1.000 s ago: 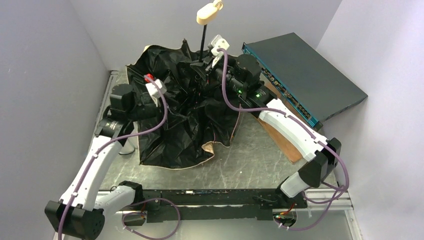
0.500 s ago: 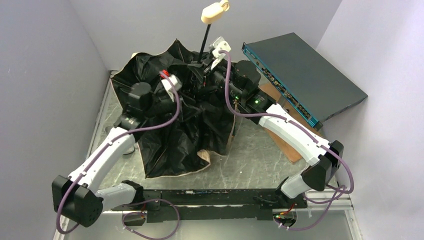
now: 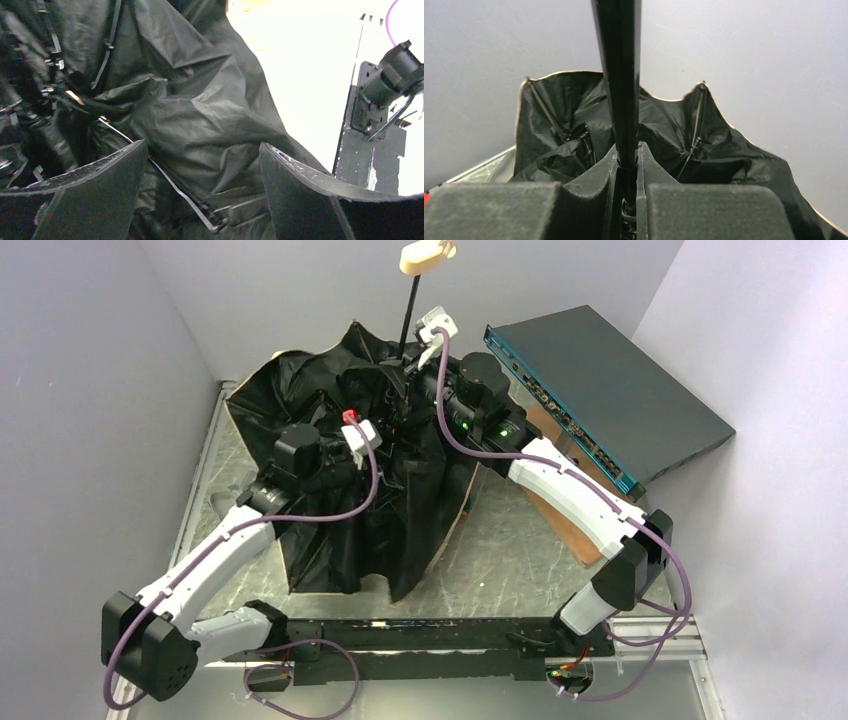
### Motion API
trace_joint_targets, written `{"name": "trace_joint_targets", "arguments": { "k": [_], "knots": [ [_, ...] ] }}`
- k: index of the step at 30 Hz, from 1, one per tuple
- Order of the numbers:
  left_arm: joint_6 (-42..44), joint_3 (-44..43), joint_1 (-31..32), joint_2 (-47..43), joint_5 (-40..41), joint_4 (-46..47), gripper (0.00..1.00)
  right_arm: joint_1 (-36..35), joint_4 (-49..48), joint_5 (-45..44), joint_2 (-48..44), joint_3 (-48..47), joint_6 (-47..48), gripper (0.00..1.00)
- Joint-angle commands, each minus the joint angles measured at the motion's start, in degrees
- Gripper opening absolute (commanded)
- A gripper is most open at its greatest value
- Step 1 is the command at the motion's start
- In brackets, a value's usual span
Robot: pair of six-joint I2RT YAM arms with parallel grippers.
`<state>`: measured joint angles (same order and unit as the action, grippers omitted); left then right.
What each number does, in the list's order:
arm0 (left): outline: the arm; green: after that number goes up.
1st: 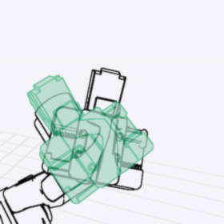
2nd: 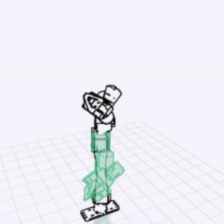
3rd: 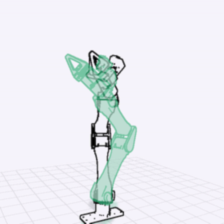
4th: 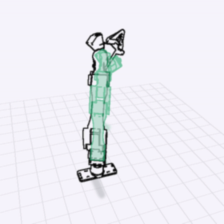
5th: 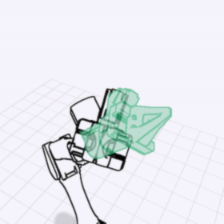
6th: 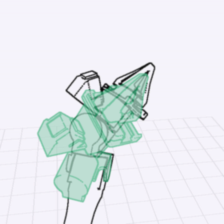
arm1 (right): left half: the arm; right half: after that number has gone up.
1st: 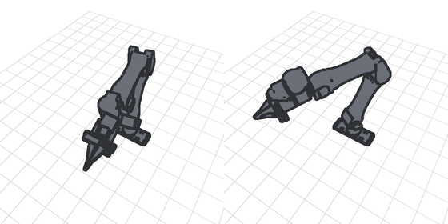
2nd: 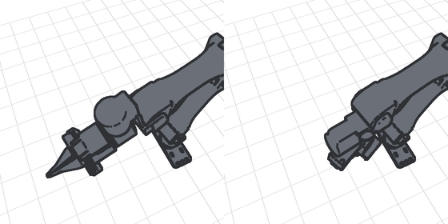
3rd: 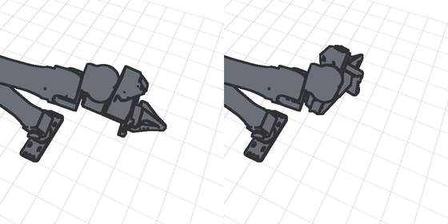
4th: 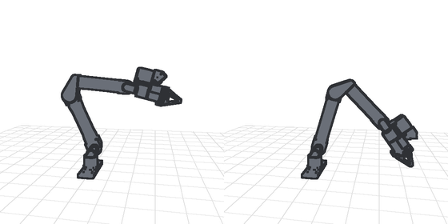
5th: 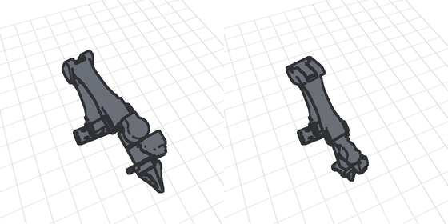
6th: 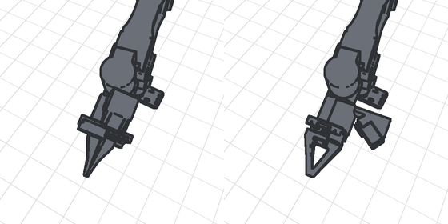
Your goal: Open the umbrella
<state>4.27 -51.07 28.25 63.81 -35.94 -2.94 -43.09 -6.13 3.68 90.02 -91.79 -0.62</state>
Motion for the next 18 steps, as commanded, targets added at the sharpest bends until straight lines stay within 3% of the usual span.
{"name": "trace_joint_targets", "arguments": {
  "k": [1,5,9,18],
  "knots": [
    [1.66,-8.88,-4.32,-4.58,-4.5,-8.55,0.9,1.17,-10.9,3.25,-5.29,-3.63,5.13,0.0],
    [1.35,-17.27,-9.23,-7.29,-6.2,-7.94,0.92,1.05,-10.83,9.02,-8.3,1.38,7.27,0.0],
    [1.71,-20.59,-12.51,-4.29,-4.92,-8.24,0.89,0.27,-11.49,8.87,-9.07,2.96,7.81,0.0],
    [6.7,-21.1,-13.84,1.85,2.63,-7.77,0.86,0.02,-14.19,6.04,-8.99,1.87,2.02,0.0]
  ]
}}
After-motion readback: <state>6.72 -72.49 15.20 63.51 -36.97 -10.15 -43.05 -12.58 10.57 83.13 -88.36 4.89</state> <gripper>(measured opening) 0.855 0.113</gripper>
